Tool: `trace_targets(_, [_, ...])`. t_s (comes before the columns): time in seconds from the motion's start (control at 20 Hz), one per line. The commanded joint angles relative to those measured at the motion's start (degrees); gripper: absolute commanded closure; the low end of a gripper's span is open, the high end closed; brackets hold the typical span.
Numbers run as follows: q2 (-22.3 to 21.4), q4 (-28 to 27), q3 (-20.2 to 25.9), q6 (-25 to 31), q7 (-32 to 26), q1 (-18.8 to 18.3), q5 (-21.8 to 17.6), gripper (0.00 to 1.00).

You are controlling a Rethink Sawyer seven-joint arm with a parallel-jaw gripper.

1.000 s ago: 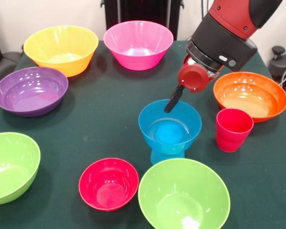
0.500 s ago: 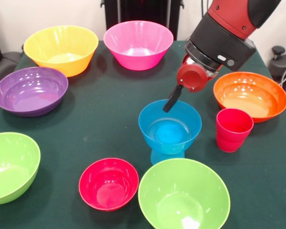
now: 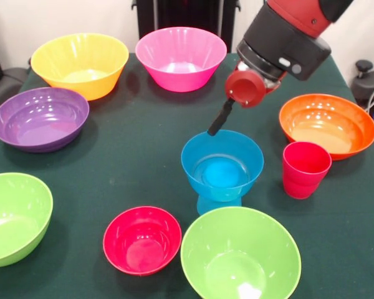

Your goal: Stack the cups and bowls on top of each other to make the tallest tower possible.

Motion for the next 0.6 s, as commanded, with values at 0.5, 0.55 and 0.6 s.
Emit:
trace_targets(0.5, [-17.58,-2.84,1.39,7.39,-3.40,-5.96,-10.10,0.00])
trace_targets(0.55, [-19.00,-3.09,1.81,8.95,-4.63,-6.82,-11.01,0.00])
trace_targets(0.6, [-19.93,-3.02,2.58,9.22,-5.18,-7.32,-11.55,0.00])
